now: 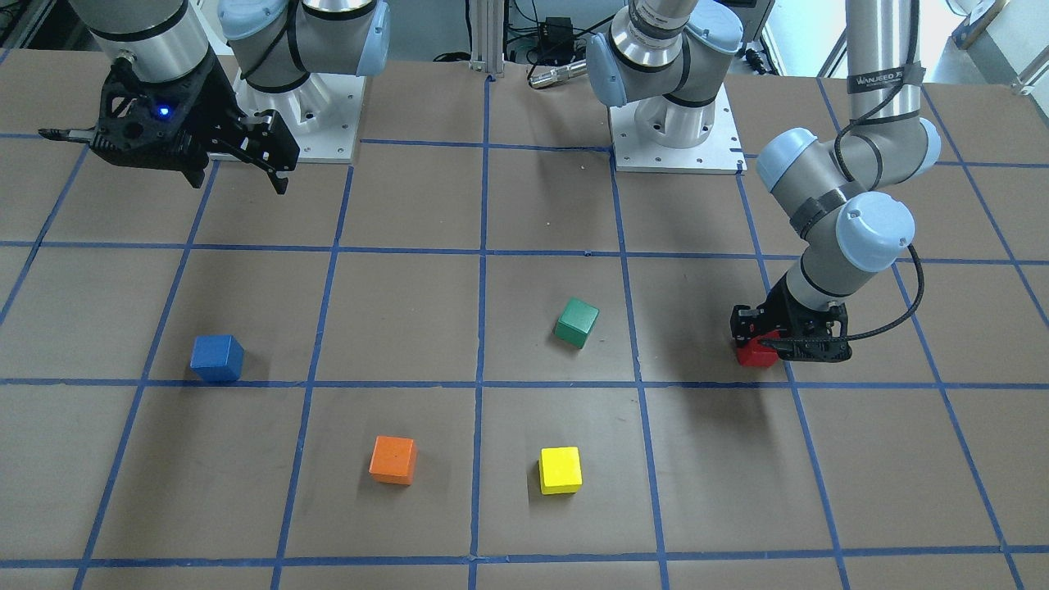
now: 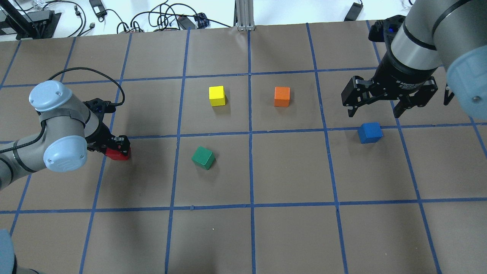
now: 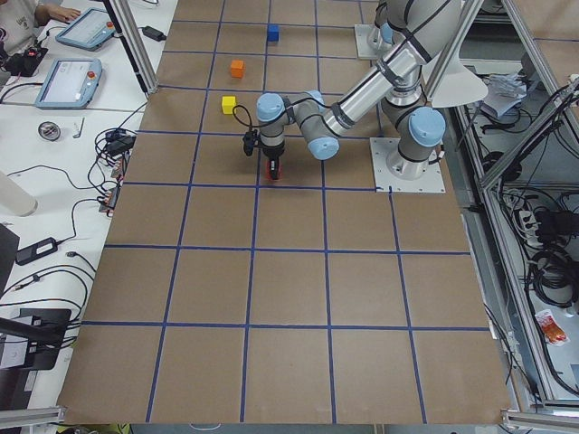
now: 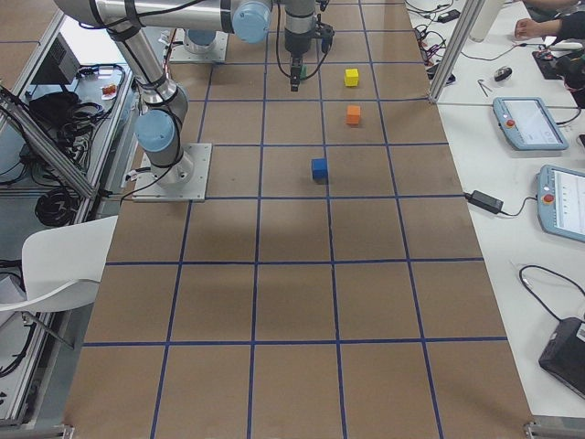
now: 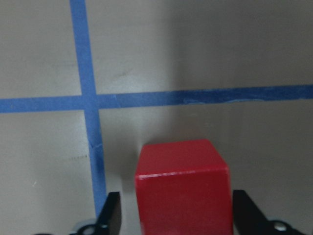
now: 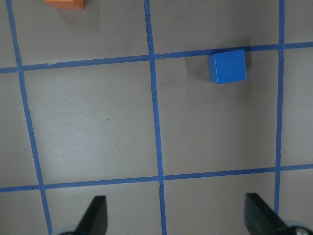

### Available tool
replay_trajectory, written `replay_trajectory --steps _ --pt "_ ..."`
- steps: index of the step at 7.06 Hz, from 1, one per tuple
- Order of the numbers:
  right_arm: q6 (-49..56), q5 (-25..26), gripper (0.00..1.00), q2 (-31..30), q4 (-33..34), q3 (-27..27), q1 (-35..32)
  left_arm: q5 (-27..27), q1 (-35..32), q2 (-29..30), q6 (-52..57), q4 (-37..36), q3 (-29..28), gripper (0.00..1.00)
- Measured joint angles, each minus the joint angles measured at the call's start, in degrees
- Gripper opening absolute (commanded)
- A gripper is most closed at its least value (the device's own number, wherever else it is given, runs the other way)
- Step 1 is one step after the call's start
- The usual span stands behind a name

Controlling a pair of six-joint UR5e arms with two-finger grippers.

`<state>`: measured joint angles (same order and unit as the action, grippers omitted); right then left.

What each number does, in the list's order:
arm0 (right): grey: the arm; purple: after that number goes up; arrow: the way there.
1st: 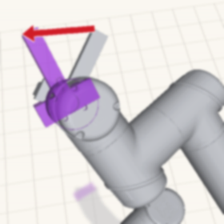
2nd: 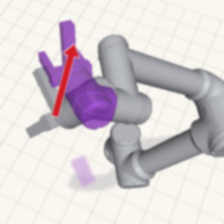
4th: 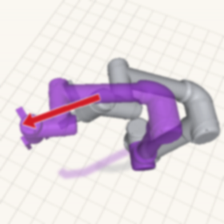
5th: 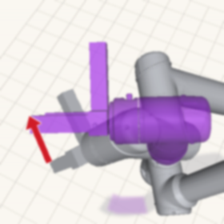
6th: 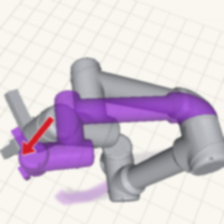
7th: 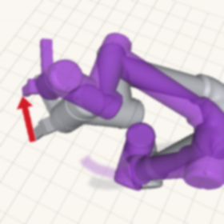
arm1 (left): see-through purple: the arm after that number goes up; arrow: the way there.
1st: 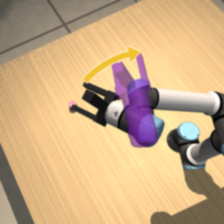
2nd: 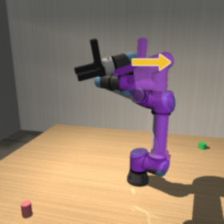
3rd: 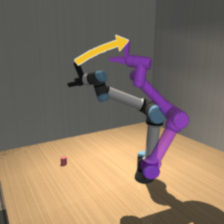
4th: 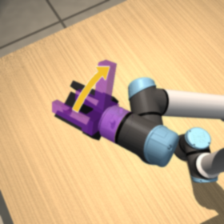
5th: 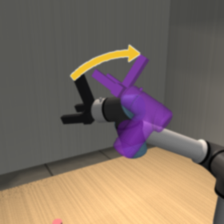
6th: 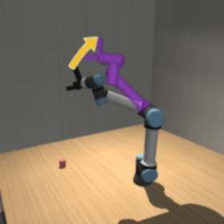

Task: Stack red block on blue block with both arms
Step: 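Carry the red cube with the left gripper toward the table center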

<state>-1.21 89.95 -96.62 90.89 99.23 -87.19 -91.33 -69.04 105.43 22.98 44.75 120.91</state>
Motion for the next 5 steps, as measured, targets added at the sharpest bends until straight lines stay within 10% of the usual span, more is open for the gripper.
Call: replay_trajectory --steps 5 --pt "-0.01 -0.42 1.0 2.36 4.23 -0.22 -0.01 0.07 -14.69 -5.47 -9.33 11.09 -9.7 0.0"
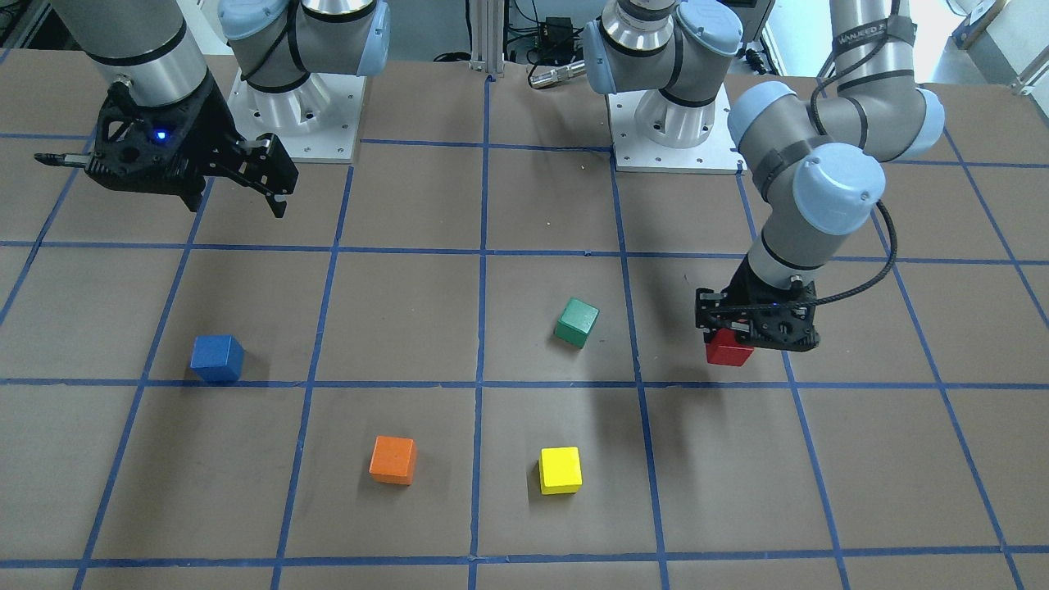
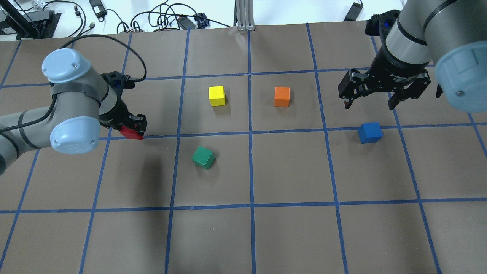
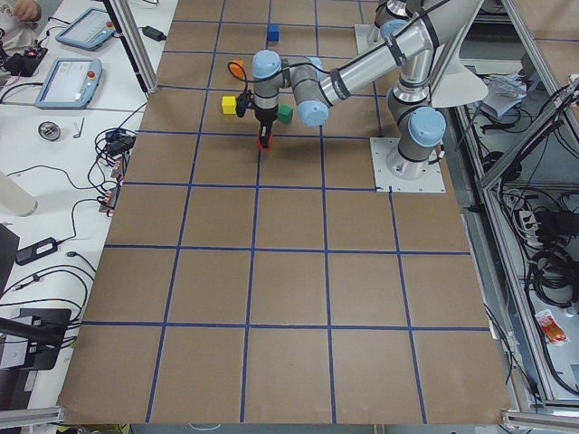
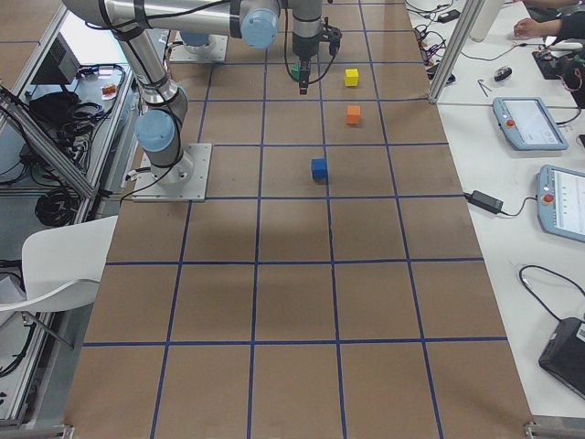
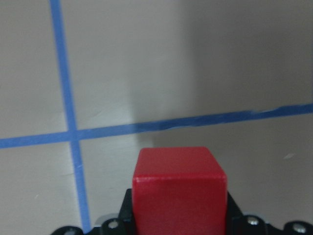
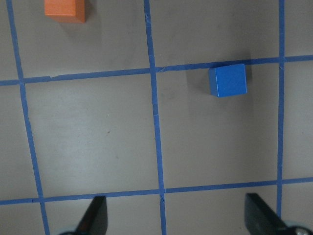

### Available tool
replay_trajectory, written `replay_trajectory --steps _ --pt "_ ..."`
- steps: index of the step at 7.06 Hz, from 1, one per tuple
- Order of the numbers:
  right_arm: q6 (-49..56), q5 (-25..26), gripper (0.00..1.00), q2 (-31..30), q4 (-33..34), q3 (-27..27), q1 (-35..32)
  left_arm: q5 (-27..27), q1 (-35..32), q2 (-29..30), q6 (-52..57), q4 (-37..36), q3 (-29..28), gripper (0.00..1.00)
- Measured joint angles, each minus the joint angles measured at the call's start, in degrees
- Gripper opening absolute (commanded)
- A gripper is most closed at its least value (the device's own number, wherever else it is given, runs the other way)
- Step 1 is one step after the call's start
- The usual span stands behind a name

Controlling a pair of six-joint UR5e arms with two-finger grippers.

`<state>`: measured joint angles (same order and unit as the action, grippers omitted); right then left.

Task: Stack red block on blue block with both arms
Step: 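Carry the red cube with the left gripper toward the table center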

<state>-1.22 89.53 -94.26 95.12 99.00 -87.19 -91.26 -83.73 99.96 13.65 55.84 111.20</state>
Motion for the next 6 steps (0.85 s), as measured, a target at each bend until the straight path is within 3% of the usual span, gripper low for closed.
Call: replay_trajectory --steps 3,6 --pt "-0.45 -0.65 1.0 0.16 0.1 -0.16 0.0 1.23 -17.06 4.04 -17.93 6.04 -10.53 0.0" --pt "-0.56 -0.87 1.0 -0.12 0.0 -1.22 0.0 2.34 -25.56 10.9 -27.14 0.81 -12.29 0.0"
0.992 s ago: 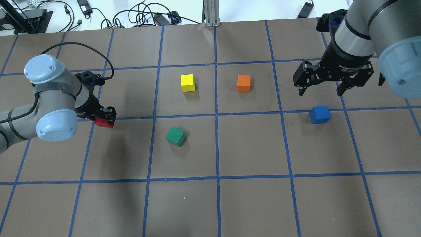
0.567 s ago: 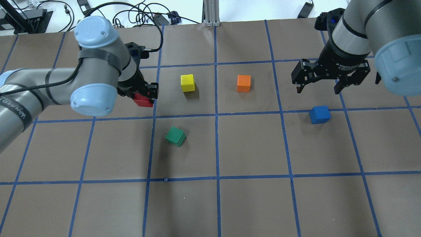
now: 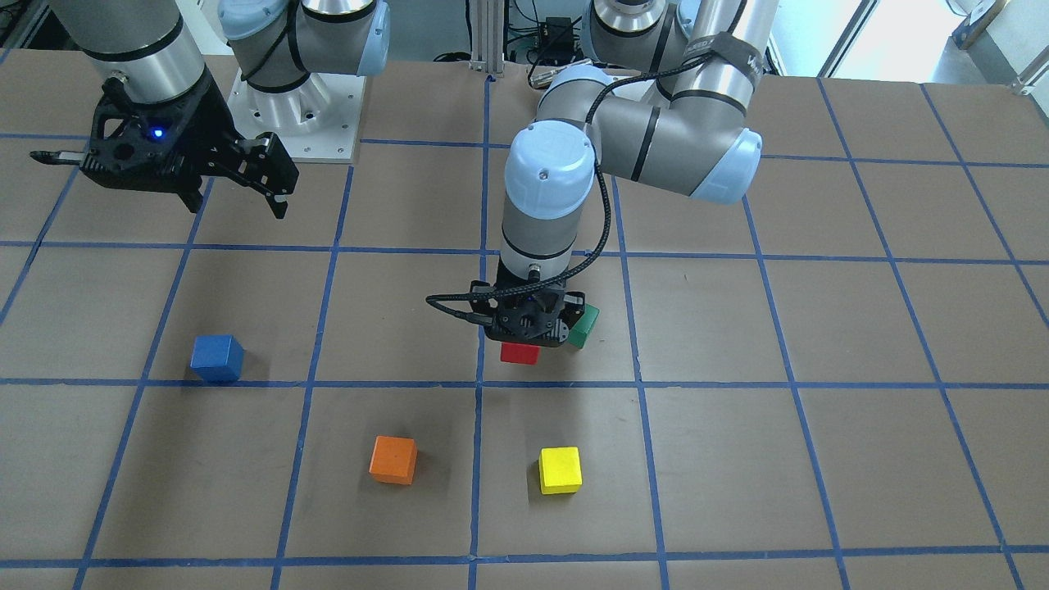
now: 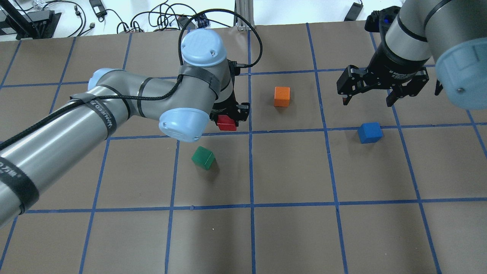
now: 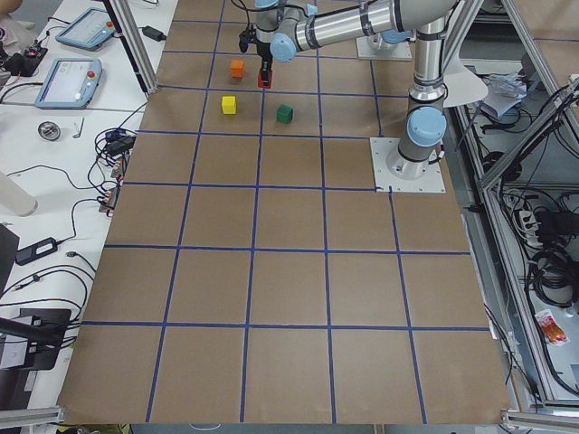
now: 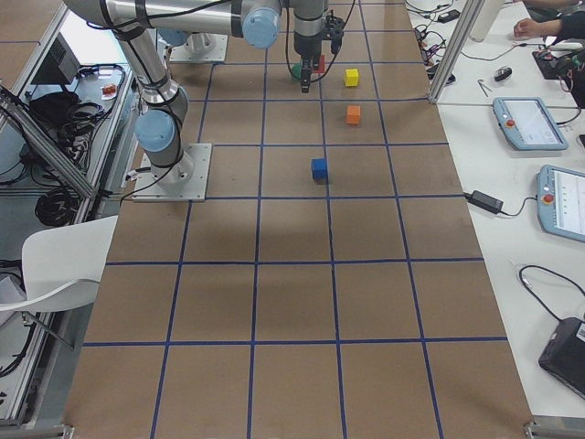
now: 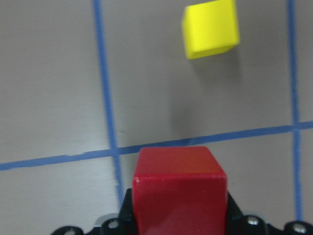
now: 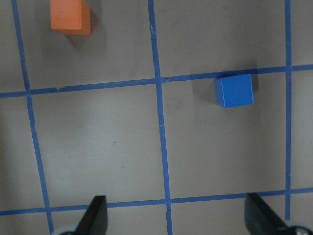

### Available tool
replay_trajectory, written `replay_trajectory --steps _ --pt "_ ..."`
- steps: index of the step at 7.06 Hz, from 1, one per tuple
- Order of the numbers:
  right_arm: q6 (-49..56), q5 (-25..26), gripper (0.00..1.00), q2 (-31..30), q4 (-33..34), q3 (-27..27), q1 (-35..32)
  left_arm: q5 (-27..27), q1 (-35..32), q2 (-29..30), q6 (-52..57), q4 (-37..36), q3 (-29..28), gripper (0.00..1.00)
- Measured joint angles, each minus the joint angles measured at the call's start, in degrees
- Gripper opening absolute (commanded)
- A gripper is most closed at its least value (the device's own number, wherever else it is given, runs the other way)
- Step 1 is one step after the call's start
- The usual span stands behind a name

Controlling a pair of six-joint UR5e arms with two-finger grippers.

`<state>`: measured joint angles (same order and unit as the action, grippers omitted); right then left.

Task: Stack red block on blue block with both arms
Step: 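Carry the red cube with the left gripper toward the table center, then set the red cube down near the center and open the left gripper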

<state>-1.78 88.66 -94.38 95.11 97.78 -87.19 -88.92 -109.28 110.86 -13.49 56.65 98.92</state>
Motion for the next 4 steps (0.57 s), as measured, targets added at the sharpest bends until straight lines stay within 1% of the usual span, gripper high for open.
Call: replay_trajectory --steps 1,2,3,4 --pt "-0.04 0.07 1.0 0.0 -0.3 -0.7 0.0 1.27 -0.91 2.35 -1.13 -2.73 -0.02 0.07" --pt "-0.06 0.33 1.0 0.17 -0.53 -0.88 0.0 1.99 -1.53 4.38 -1.76 -5.21 -0.03 0.25" --pt "-0.05 0.5 1.0 0.28 -0.73 -0.82 0.0 2.25 -2.16 6.07 -2.56 -7.22 -0.03 0.99" --pt "0.12 0.36 1.0 0.28 -0.93 -0.73 0.0 2.14 -2.72 7.44 -3.35 -8.84 0.01 1.0"
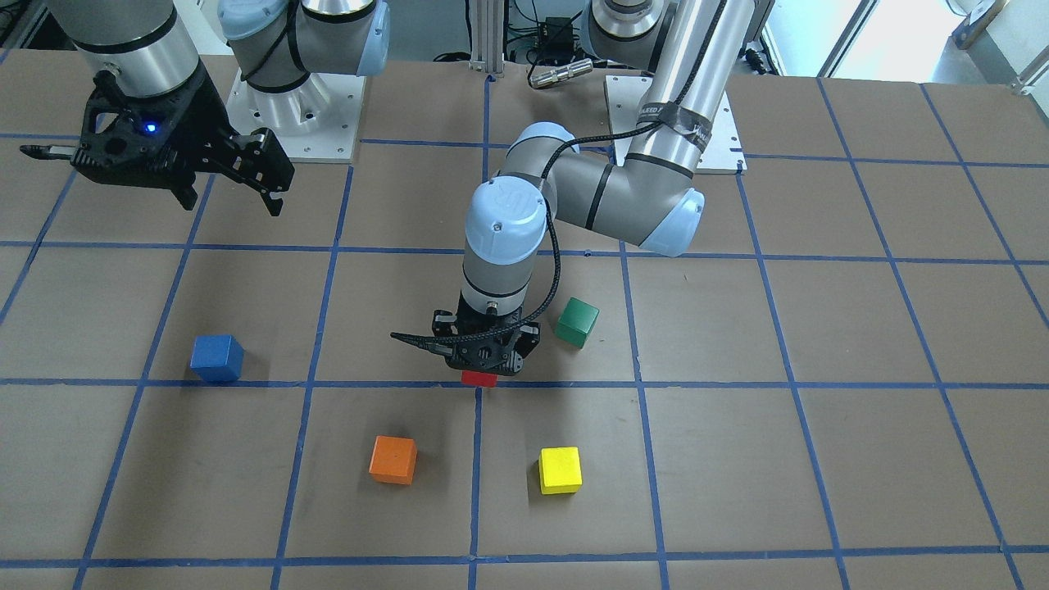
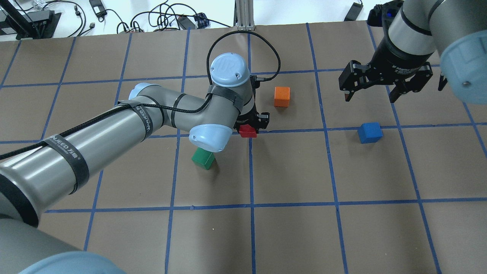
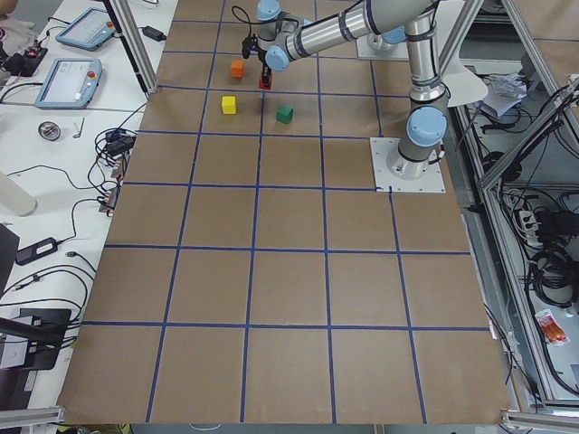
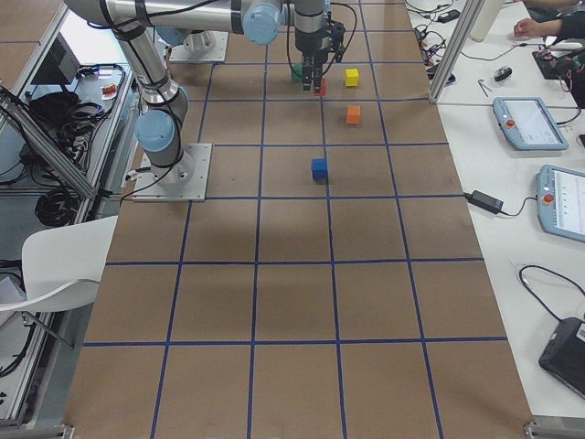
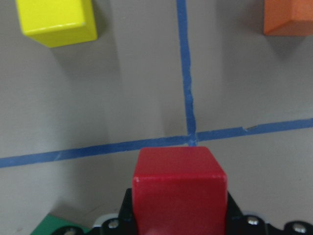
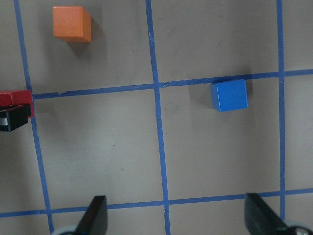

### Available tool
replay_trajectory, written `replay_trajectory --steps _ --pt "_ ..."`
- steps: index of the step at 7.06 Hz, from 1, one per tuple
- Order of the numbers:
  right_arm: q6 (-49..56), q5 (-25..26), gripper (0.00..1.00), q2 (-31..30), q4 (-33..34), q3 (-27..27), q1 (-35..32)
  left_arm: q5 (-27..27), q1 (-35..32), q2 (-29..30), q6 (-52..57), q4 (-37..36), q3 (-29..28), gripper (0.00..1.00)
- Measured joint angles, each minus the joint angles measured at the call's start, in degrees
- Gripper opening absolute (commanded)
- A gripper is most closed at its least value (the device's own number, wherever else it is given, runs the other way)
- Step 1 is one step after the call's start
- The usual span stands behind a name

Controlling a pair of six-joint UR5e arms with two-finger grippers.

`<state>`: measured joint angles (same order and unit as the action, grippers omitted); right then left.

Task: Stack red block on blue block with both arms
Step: 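Set the red cube down near the center and open the left gripper, then raise the left gripper away while the right gripper moves over the red cube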

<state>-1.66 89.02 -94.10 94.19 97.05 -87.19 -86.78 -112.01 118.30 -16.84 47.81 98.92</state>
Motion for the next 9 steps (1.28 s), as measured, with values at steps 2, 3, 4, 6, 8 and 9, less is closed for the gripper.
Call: replay_trajectory --steps 2,3,4,6,8,9 --pt "0.42 0.22 1.0 -0.16 -0.16 0.6 0.0 -0.32 -0.37 1.39 -0.12 -2.62 0.02 1.0" --pt "0.48 0.56 1.0 -0.43 -0.16 1.19 0.0 -0.25 0.07 0.86 -0.07 -2.24 -0.95 1.0" --pt "0.49 0.76 1.0 -0.94 -0.16 1.58 0.02 -0.1 1.41 -0.79 0.24 1.5 -3.69 1.0" --pt "0.25 0.69 1.0 -1.31 -0.12 2.26 0.05 -0.66 6.58 -6.23 10.21 18.8 -11.16 1.0" --pt "-0.43 0.08 1.0 -0.3 0.68 3.38 -0.35 -1.42 12.93 -12.89 21.0 30.67 -13.27 1.0" --pt "-1.2 -0.07 1.0 0.65 1.98 3.6 -0.66 -2.16 14.56 -16.67 22.75 33.47 -13.33 1.0"
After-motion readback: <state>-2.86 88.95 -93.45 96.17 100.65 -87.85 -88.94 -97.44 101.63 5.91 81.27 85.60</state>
